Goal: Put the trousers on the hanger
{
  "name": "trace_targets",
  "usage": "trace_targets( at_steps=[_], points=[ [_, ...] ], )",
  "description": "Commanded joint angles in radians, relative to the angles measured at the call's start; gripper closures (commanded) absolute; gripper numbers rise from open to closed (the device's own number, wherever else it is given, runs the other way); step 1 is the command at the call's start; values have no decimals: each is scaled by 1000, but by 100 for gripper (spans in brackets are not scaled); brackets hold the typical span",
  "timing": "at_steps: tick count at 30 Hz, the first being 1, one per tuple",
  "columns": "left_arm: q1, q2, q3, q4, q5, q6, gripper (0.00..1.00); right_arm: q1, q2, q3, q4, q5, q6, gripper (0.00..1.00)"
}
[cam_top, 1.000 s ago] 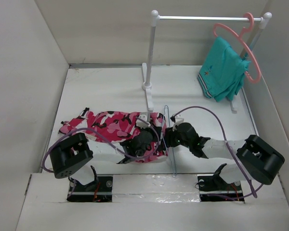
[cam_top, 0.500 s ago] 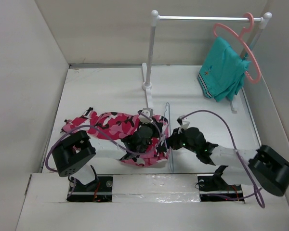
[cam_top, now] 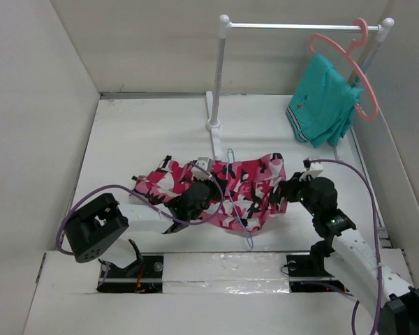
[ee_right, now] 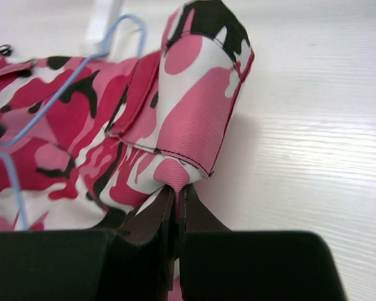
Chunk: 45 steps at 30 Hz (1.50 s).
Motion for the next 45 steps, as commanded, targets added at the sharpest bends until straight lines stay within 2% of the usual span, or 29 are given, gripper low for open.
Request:
trace_targets(
  at_steps=[1,2,3,4,5,9,10,13,20,22,26,33,45],
  points=[
    [4,-36,-43,-3,82,27,100,-93,51,68,70,-103,-98,100],
    [-8,-24,-38,19,126,32,100,-122,133,76,90,-144,-110,100],
    [-44,-18,-9,5,113,38,100,-122,170,90,98,-174,-118,100],
    [-67,-11,11,-21,77,52,100,-122,200,108,83,-171,-129,100],
    [-87,-5,50,-105,-27,48,100,-122,221,145,67,-156,-144,100],
    [-98,-54,45,-211,-148,8,100,-169,110,187,-48,-61,-173,100],
    [-68,-73,34,-217,-152,9,100,-186,84,185,-74,-51,-184,100],
    [-31,-145,-1,-248,-126,23,100,-261,30,180,-141,-76,-210,100],
    [-20,-194,-9,-296,-122,64,100,-366,49,116,-101,-211,-221,100],
    [-20,-195,-5,-276,-99,89,100,-366,53,99,-62,-232,-222,100],
    [-20,-177,23,-213,-22,110,100,-366,60,95,-85,-246,-225,100],
    [-66,-100,164,-213,-10,146,100,-366,80,52,-43,-269,-210,100],
    [-75,-56,277,-214,33,241,100,-366,120,45,-19,-241,-199,100]
  ],
)
